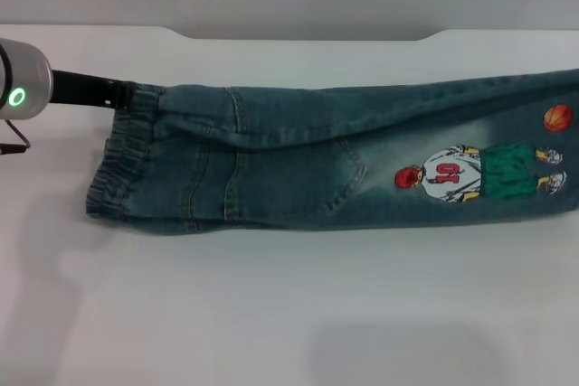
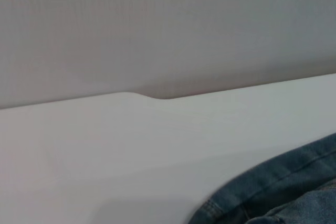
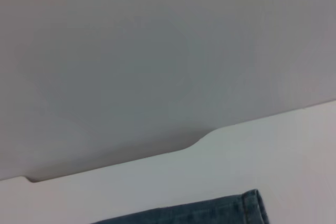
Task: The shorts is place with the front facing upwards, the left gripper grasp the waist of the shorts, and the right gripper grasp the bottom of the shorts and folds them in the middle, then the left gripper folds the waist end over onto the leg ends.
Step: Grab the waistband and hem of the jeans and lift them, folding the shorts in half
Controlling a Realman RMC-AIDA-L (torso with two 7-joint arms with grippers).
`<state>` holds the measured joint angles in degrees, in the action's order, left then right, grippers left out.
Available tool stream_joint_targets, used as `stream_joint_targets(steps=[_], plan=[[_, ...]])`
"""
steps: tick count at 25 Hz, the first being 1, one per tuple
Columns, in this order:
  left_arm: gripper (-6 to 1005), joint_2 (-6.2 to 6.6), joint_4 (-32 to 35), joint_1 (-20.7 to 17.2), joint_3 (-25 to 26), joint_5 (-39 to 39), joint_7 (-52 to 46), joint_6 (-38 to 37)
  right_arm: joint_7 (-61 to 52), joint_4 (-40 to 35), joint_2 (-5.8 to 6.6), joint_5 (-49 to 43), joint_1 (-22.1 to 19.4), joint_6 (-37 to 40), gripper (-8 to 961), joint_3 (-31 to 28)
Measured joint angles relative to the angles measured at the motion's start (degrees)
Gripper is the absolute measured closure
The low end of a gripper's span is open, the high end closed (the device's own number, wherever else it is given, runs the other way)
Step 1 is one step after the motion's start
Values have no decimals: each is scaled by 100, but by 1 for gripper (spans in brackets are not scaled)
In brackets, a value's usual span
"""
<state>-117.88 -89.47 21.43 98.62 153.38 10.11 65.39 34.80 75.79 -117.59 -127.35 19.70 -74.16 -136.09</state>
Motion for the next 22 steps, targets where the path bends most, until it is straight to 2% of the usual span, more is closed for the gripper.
stream_joint_targets(steps=[11,22], plan=[[958,1,199,35,-1,-72,22,-212,54,-238,43,-130,241,472,951,78],[953,-8,378,76,-12,-178,53,-427,176,-708,170,-439,596,868,945,78]])
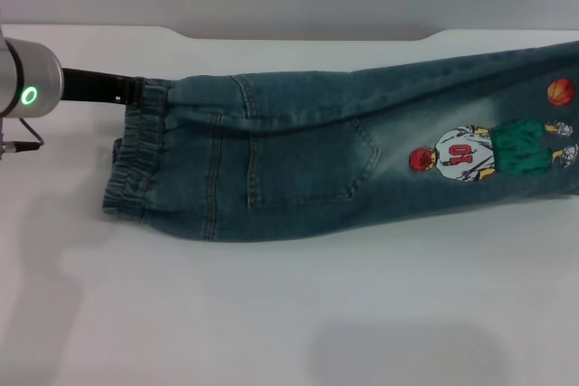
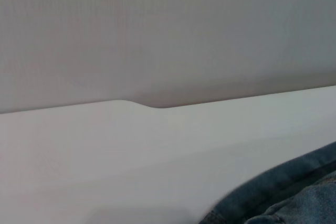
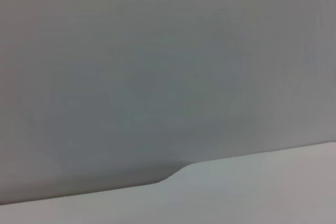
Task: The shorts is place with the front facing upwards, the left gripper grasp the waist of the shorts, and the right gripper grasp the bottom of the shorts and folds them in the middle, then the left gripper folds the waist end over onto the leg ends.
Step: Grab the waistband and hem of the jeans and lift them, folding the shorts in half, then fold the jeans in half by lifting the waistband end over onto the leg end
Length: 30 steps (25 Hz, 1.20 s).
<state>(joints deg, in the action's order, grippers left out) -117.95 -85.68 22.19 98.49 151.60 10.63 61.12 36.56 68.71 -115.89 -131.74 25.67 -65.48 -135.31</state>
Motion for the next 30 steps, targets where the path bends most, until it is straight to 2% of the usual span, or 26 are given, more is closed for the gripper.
stream_joint_targets(steps=[8,11,12,15,17,22,26,28,30], plan=[[929,0,225,109,3,-30,1,-183,174,-348,32,-151,145,575,936,6],[920,1,464,155,-33,-48,7,-574,486,-629,31,-382,225,1140,933,141],[917,-3,815,162,-270,-51,102,-1376,579,-699,20,-550,270,1269,931,243],[908,-4,922,161,-468,-46,186,-1741,684,-662,-93,-871,301,1573,928,497],[902,-8,941,155,-527,-41,215,-1888,702,-566,-149,-898,284,1663,889,592],[812,-10,1015,105,-561,-48,215,-2213,689,-537,-167,-911,255,1883,792,581],[740,-17,1025,85,-560,-25,201,-2301,697,-373,-253,-891,137,1934,715,605],[704,-17,1025,67,-559,-28,201,-2381,717,-199,-293,-852,16,1994,510,675],[639,-14,995,-41,-647,-42,209,-2766,728,48,-310,-798,-172,2141,431,948]])
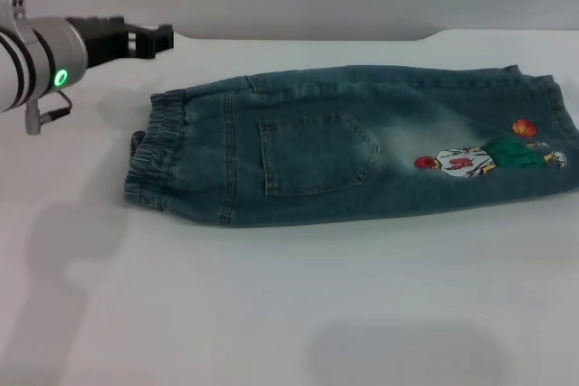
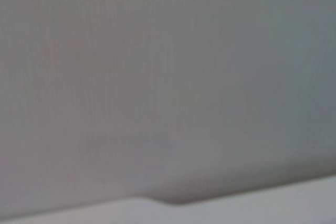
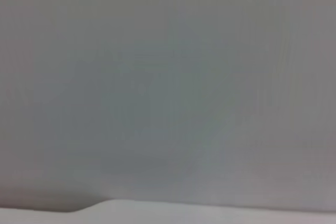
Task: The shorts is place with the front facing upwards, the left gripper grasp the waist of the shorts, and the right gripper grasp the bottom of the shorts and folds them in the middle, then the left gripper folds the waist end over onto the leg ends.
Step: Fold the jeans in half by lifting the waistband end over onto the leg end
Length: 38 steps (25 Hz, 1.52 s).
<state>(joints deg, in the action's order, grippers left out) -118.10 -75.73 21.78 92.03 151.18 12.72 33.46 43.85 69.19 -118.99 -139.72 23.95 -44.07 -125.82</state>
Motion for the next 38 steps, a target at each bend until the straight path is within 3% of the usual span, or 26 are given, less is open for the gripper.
stream_joint_targets(steps=[4,7,8,9,13,16,20,22,25,28,31,35,38], plan=[[450,5,-16,-93,-122,15,7,-433,-49,568,-10,335,-560,498,273,881],[223,10,-6,-159,-237,39,56,-764,-78,969,-13,868,-1091,1042,321,1401],[208,9,3,-206,-305,41,110,-944,54,1202,-13,1358,-1506,1663,337,1820],[193,8,10,-244,-353,43,149,-1057,54,1202,-13,1358,-1506,1663,353,1820],[148,9,58,-345,-549,44,235,-1395,993,1450,-14,1864,-2185,3209,417,3063],[149,11,106,-344,-555,42,238,-1406,1016,1293,-9,1928,-2127,3352,465,3224],[151,14,121,-334,-572,44,242,-1426,979,609,16,2417,-1745,3492,529,3220],[152,14,136,-340,-619,46,247,-1541,1020,367,16,2534,-1611,3694,609,3265],[152,13,248,-366,-738,41,249,-1845,1101,140,19,2511,-1546,4353,728,3694],[152,11,357,-361,-785,42,249,-1913,1511,113,40,2356,-1587,5333,842,4545],[151,12,432,-340,-820,39,249,-1943,1549,151,39,2276,-1631,5775,953,4846],[151,9,503,-346,-879,18,248,-2063,1410,-2,26,2234,-1645,7096,953,5463],[151,7,546,-361,-914,12,226,-2116,799,-628,27,1895,-1426,8329,953,5848]])
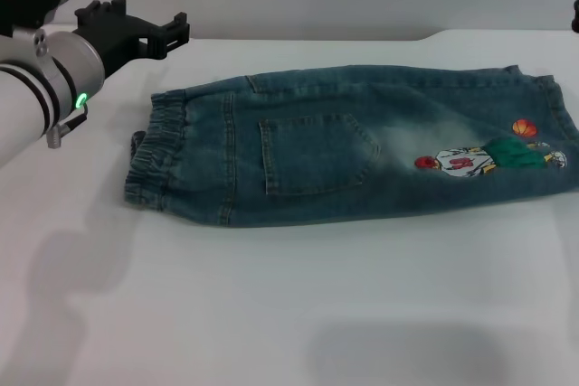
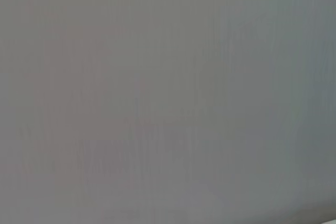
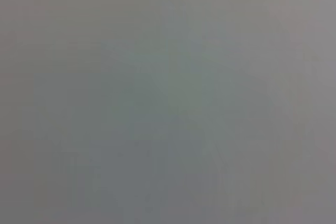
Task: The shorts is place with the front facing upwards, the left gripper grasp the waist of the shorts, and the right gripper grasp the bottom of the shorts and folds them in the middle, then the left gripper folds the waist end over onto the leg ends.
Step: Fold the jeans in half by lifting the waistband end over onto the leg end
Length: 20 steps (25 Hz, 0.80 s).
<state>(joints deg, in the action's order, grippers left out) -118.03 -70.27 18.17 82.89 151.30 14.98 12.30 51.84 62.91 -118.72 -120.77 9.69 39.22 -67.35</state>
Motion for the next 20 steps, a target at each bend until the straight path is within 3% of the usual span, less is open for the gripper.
stream_joint_targets(steps=[10,15,20], plan=[[150,-5,124,19,-2,-99,-53,25,-2792,-2218,-19,-1893,729,1793,953,253],[149,0,141,57,-6,-151,-19,58,-4104,-2836,-9,-2088,1145,1563,953,289],[149,-1,131,99,15,-153,-18,377,-4237,-3212,-29,-2135,1528,883,953,481]])
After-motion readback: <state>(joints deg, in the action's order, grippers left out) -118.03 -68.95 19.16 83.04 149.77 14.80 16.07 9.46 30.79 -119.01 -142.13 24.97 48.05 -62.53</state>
